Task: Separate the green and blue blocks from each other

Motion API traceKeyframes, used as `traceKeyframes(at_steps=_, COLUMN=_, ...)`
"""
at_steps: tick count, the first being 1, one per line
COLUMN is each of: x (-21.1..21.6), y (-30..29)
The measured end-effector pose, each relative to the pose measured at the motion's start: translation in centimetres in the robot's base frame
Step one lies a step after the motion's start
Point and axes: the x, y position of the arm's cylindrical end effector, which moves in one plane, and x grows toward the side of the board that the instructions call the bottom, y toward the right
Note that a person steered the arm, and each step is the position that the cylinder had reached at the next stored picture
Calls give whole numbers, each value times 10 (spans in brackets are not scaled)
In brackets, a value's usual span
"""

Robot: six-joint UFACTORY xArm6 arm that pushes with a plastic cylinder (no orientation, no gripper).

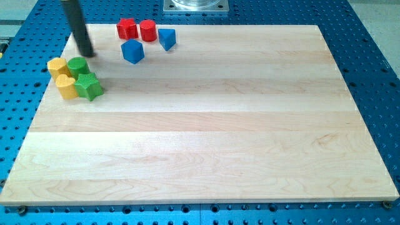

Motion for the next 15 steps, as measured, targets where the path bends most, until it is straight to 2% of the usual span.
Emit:
traceKeyframes(at_steps=1, x=11, y=-33)
traceKeyframes(at_steps=2, x=57, y=-11)
traceKeyframes(at_steps=3, x=83, y=31)
traceKeyframes(at_steps=5, x=60, y=-8)
traceKeyframes(at_steps=6, x=42, y=36)
traceKeyframes(at_steps=7, x=31, y=51)
traceKeyframes(at_steps=8, x=77, y=58)
traceKeyframes(at_steps=9, x=75, y=91)
traceKeyframes(at_steps=10, x=31, y=104)
traceKeyframes(at_steps=11, x=19, y=107)
traceKeyframes(at_steps=12, x=38, y=121)
traceKeyframes(at_steps=14, x=2, y=148)
traceKeyframes(at_steps=15, x=13, y=210)
